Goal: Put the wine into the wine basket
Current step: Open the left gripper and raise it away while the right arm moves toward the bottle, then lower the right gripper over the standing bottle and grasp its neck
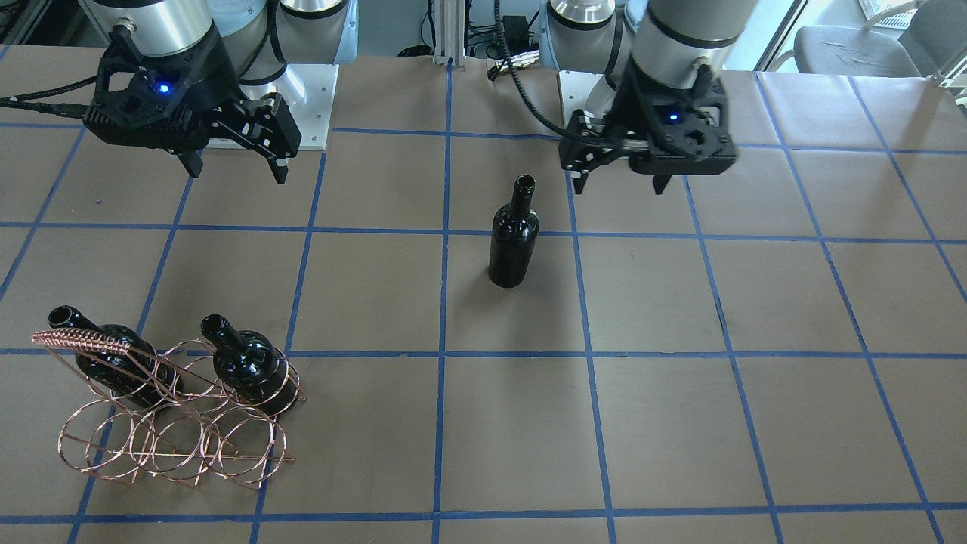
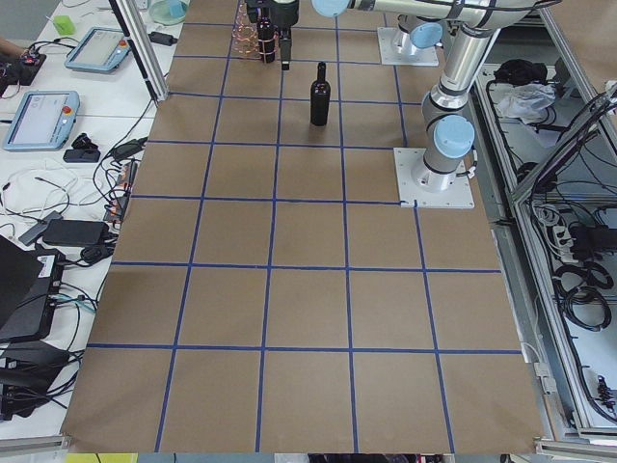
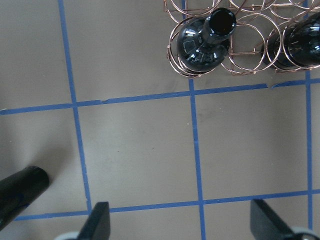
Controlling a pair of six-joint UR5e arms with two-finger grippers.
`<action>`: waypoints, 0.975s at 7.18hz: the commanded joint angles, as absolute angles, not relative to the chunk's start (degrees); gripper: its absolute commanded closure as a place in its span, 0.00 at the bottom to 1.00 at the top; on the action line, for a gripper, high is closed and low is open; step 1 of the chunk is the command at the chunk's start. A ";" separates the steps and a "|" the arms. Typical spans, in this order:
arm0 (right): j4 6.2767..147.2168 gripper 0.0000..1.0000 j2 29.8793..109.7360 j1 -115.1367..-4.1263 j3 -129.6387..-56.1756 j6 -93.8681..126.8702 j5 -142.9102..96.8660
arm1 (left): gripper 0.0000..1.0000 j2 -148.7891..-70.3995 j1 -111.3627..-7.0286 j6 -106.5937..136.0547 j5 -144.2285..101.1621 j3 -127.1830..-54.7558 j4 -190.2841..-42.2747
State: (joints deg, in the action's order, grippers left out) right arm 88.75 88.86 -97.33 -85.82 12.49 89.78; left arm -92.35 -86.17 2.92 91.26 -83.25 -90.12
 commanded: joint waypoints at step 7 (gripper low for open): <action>95.53 0.00 71.37 -126.38 -78.22 47.71 90.00 | 0.00 -92.99 -76.11 -8.61 87.75 -85.78 -88.15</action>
